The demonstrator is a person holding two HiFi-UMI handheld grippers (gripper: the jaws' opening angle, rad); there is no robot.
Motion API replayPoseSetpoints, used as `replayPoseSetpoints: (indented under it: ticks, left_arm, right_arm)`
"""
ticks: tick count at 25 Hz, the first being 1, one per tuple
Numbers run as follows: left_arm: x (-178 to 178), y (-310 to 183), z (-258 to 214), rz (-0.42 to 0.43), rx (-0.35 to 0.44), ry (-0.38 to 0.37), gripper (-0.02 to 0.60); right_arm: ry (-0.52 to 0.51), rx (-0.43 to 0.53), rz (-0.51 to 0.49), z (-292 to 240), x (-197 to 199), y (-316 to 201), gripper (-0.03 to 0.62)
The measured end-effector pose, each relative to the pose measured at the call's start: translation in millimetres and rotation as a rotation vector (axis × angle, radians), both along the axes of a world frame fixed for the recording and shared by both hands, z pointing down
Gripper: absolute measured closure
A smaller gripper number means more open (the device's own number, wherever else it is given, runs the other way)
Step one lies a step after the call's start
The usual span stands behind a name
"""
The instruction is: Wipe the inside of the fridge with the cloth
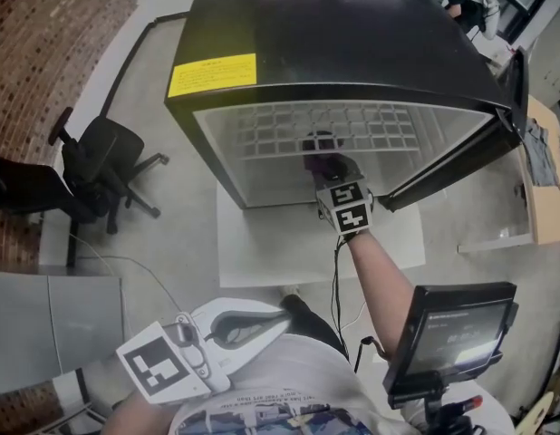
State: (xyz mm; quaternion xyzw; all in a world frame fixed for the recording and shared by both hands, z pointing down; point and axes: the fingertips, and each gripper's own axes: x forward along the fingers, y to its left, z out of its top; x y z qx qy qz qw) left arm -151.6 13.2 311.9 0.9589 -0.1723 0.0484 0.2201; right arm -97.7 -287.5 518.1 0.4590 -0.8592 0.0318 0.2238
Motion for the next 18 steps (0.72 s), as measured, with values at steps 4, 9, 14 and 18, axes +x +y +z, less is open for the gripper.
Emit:
replayPoseSetpoints:
  ticks: [4,9,14,18]
  left_arm:
    - [8.9,-1.9,0.1,0.035,0.003,-0.002,0.575]
    - [11.3,-7.1,-0.8,0.042,0.001,-0.007,0.575]
    - [9.3,-10.2,-0.3,0.033,0.0,-0.015,0.575]
    - [3.7,-13.1,-0.7,0.009,-0.005,-0.013,0.575]
  right_arm:
    - [0.068,-0.005,0.145,9.0,58.6,-11.7,0.516]
    - [0.116,-0.078,0.261,34.9,108.7,-17.4,0.516]
    - [0.122,-0.123,0.261,56.8,109.8,-16.1,0.516]
    - [0.097,-0.137,0.208,59.1,76.2,-11.8,0.516]
